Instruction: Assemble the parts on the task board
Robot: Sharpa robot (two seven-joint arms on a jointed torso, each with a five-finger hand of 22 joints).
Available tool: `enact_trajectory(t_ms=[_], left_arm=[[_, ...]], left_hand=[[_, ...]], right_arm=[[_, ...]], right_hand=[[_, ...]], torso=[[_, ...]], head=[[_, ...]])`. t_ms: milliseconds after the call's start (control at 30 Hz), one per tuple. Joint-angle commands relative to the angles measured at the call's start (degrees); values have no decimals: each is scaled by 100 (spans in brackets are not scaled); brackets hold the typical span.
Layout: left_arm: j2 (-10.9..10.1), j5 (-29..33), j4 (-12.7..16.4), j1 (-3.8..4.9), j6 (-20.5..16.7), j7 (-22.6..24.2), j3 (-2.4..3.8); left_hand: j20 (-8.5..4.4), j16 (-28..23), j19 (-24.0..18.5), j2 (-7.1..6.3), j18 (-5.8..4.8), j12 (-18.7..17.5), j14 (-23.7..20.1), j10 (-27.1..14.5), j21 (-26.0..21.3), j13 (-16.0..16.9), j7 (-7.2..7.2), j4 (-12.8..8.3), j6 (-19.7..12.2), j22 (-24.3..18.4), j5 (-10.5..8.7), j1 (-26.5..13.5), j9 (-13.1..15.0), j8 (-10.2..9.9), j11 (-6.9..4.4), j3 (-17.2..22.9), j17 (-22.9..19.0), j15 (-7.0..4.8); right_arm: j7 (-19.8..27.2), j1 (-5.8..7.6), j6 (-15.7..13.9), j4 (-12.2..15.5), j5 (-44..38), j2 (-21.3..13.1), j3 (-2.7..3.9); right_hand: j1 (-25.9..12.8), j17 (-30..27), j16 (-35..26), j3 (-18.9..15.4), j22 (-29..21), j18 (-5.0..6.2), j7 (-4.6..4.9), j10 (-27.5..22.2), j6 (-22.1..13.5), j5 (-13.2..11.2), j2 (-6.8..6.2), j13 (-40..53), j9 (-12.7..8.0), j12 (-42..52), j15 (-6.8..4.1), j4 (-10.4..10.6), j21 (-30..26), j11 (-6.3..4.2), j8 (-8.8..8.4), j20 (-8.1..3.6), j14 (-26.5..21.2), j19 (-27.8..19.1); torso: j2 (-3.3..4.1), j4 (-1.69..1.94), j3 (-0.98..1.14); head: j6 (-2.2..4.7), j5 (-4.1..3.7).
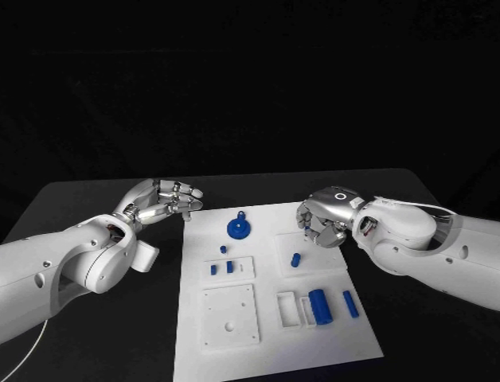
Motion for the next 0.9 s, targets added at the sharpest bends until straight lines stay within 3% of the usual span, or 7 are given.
enact_trajectory(t_ms=[33, 267, 367, 500, 633, 900], left_arm=[[11, 35, -9, 2, 32, 65, 4], [42, 92, -81, -1, -25, 68, 4], [54, 104, -107, -4, -123, 33, 4], [83, 149, -153, -9, -174, 15, 3], [139, 162, -204, -18, -200, 17, 3], [275, 199, -295, -19, -328, -41, 1]], left_hand=[[-217, -35, 33, 26, -10, -35, 32, -20, -39, 4, -4, -24, -46, -4, -9, -54, -9, 22, 7, -13, 10, 4], [-216, -38, 35, 31, -10, -35, 35, -21, -41, 5, -4, -25, -46, -3, -8, -54, -10, 24, 7, -12, 14, 4], [-216, -39, 35, 33, -10, -35, 36, -21, -41, 5, -5, -25, -46, -3, -7, -55, -10, 24, 7, -12, 16, 4], [-216, -43, 40, 45, -10, -32, 42, -16, -42, 6, -7, -21, -45, -1, -5, -61, -10, 27, 6, -12, 22, 4], [-216, -46, 42, 47, -10, -30, 45, -14, -43, 7, -7, -20, -45, 0, -5, -64, -11, 28, 5, -13, 26, 3], [-217, -51, 46, 58, -9, -28, 49, -10, -44, 9, -8, -17, -43, 2, -3, -68, -11, 32, 3, -12, 32, 2]], right_arm=[[161, 0, -209, 130, 472, -14, 19], [367, 0, -586, 345, 864, 96, 21], [379, -1, -586, 389, 855, 193, 20], [400, -11, -582, 486, 771, 364, 18], [410, -128, -565, 642, 650, 543, 0], [360, -316, -430, 801, 379, 861, -84]], right_hand=[[38, -6, 27, 26, 104, 214, -7, 224, 32, 13, -36, 13, 10, 11, -66, 25, 40, -36, 30, -20, -95, 1], [30, -19, 31, 25, 103, 214, -5, 224, 28, 51, -29, 24, 9, -3, -66, 43, 45, -35, 23, -23, -100, 0], [29, -24, 33, 20, 103, 214, -4, 224, 27, 65, -24, 28, 9, -8, -66, 44, 48, -35, 21, -25, -100, 1], [28, -27, 35, 14, 103, 214, -3, 223, 24, 74, -19, 31, 9, -13, -65, 44, 50, -35, 19, -27, -101, 2], [26, -32, 36, 5, 103, 214, -2, 223, 22, 83, -13, 35, 9, -18, -65, 42, 52, -34, 16, -29, -102, 2], [18, -42, 37, -12, 101, 214, 1, 219, 16, 95, 2, 42, 9, -30, -62, 41, 52, -32, 10, -30, -107, -3]], torso=[[-4, -5, -1], [-20, -1, -3], [-17, 1, -8], [-25, -1, -12], [-45, -3, -19], [-111, -13, -49]], head=[[4, 20], [33, 96], [47, 141], [43, 259], [38, 392], [-59, 515]])
